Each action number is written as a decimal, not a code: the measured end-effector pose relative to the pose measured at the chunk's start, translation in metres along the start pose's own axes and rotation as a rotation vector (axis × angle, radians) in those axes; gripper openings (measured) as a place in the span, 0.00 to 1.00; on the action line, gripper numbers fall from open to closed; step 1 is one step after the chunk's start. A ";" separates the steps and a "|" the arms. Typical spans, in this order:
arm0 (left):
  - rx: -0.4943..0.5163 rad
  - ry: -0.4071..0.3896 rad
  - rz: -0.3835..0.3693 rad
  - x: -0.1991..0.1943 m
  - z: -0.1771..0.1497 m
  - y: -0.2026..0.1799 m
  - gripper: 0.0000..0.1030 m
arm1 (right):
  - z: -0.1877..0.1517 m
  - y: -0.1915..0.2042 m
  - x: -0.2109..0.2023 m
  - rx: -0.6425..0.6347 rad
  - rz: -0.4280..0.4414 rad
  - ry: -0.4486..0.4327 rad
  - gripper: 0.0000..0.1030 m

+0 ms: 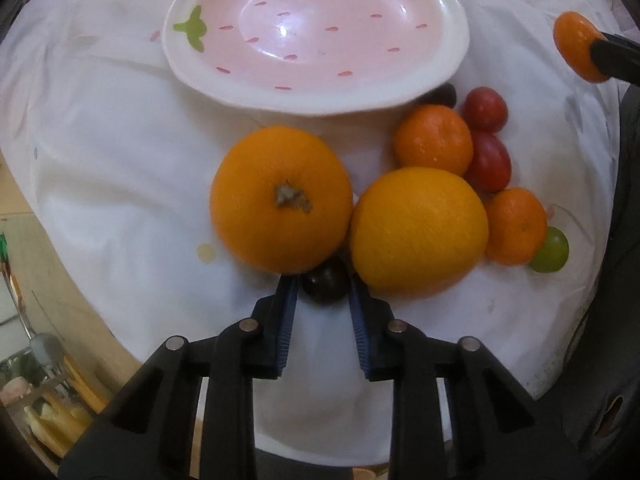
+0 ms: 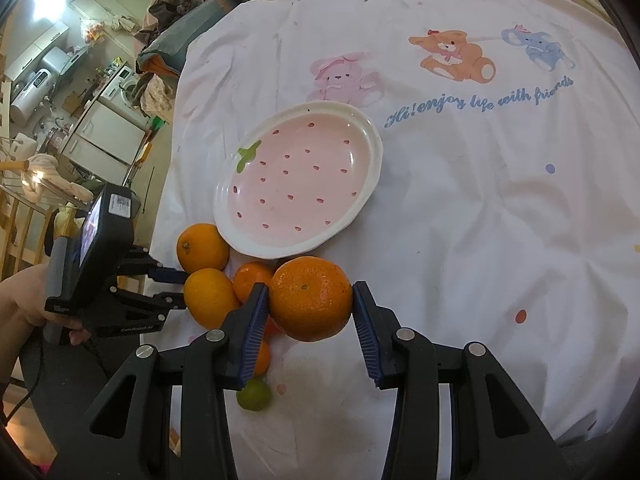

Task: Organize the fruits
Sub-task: 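Close the left tool on the small dark fruit while the right tool holds the mandarin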

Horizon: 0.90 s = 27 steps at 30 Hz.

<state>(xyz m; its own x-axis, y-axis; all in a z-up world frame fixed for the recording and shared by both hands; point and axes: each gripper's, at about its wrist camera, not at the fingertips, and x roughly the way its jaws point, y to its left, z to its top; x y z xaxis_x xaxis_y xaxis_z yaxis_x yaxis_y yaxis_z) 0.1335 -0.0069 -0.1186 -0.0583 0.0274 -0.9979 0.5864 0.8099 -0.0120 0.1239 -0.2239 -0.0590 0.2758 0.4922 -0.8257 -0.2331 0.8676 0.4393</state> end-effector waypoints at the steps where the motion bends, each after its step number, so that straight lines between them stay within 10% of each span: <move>1: 0.002 -0.003 -0.002 0.000 -0.001 0.000 0.22 | 0.000 0.000 0.001 -0.003 -0.001 0.002 0.43; 14: -0.086 0.000 -0.015 -0.016 -0.014 0.006 0.17 | 0.002 0.001 0.000 -0.001 0.013 -0.004 0.43; 27: -0.319 -0.302 -0.044 -0.117 -0.025 0.008 0.18 | 0.013 0.014 -0.031 -0.015 0.029 -0.067 0.43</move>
<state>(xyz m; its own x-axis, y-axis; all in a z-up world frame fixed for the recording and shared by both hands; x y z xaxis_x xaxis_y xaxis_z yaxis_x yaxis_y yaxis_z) 0.1252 0.0109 -0.0004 0.1892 -0.1455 -0.9711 0.3075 0.9480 -0.0821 0.1244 -0.2255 -0.0228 0.3301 0.5214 -0.7869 -0.2556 0.8518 0.4572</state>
